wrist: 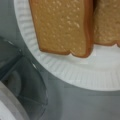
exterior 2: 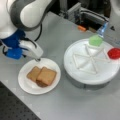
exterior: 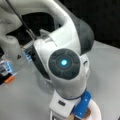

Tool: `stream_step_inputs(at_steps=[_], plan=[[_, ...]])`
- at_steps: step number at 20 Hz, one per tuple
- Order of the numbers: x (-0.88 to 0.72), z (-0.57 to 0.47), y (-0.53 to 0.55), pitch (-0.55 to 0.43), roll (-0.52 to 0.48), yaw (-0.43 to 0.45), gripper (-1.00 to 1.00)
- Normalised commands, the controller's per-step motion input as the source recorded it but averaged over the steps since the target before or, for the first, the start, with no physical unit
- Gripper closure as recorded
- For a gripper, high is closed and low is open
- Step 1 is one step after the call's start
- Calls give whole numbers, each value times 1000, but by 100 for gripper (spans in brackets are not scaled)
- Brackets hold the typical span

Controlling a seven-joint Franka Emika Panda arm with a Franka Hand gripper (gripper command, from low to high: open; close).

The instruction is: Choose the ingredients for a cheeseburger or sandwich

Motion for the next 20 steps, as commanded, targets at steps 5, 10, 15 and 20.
stream_step_inputs(at_steps=[5, 10, 15, 20], plan=[[-957, 53, 596, -326, -565, -178, -100], [-995, -56, 280, -406, -333, -68, -100], [-792, -172, 86, -397, -173, -74, -100], [-431, -142, 19, -275, -13, -93, -100]])
